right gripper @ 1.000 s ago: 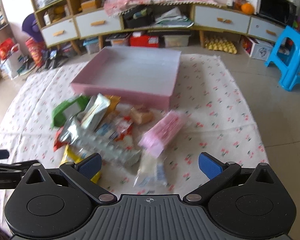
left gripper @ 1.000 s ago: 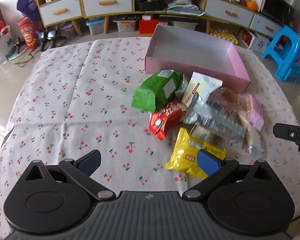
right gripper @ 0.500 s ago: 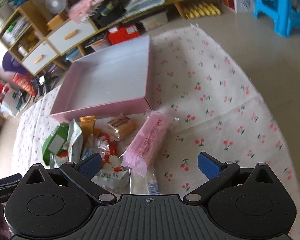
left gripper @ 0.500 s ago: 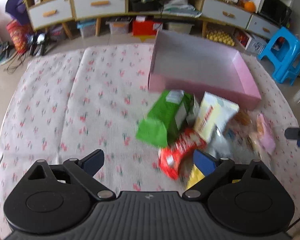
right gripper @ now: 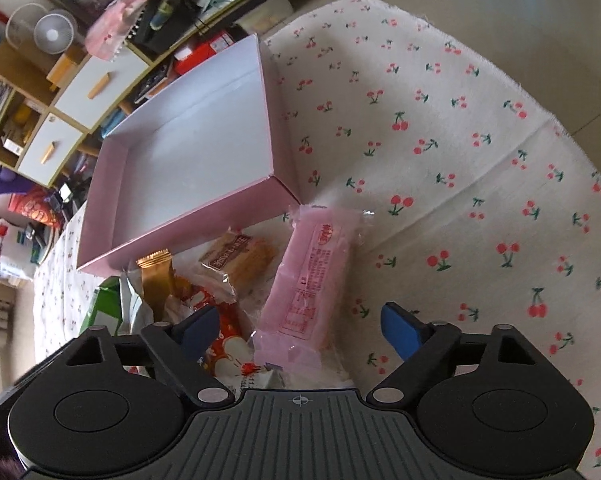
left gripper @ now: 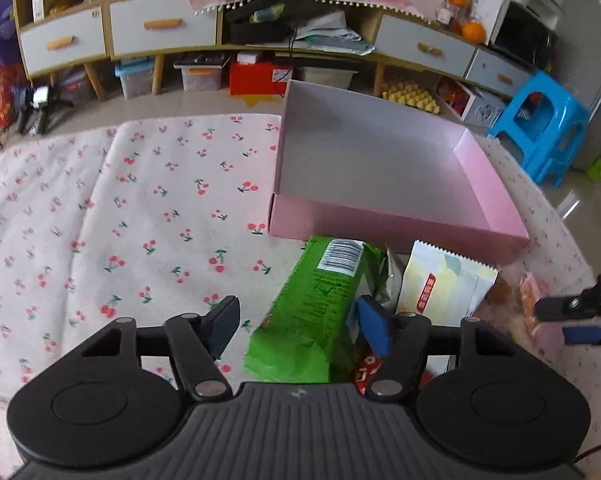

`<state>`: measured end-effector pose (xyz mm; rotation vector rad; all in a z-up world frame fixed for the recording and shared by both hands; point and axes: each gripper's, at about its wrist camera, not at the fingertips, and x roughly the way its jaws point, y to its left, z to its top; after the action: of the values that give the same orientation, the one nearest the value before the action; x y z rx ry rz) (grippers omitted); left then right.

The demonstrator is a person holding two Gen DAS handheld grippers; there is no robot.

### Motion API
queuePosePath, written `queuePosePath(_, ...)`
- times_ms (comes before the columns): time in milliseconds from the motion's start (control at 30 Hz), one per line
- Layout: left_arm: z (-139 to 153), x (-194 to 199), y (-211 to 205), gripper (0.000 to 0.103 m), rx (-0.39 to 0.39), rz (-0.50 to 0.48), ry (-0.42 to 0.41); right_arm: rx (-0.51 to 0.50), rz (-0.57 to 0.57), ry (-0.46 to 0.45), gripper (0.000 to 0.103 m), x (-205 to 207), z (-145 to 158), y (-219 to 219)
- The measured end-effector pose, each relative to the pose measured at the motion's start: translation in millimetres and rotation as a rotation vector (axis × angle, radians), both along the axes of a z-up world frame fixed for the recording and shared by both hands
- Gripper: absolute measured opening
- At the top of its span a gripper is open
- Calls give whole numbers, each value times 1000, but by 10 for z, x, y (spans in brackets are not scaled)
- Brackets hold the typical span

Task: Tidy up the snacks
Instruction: 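Grasp the green snack bar with the left tool while the right tool grasps the pink packet, then carry the green bar and pink packet into the pink box and release both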

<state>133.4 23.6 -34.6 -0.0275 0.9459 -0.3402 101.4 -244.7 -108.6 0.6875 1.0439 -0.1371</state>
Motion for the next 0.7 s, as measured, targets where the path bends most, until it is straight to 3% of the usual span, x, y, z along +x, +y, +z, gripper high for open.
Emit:
queuePosePath(100, -27, 22, 13, 57, -52, 6, 25, -10, -13, 16, 72, 32, -43, 21)
queuePosePath(267, -50, 36, 34, 54, -60, 15, 71, -60, -30, 30, 43, 42, -69, 55)
queuePosePath(500, -10, 18, 60, 42, -77, 39, 115, -92, -41, 24, 38, 9, -18, 67)
queuePosePath(700, 70, -2, 83, 39, -94, 85, 135, -102, -49, -10, 37, -34, 100, 73)
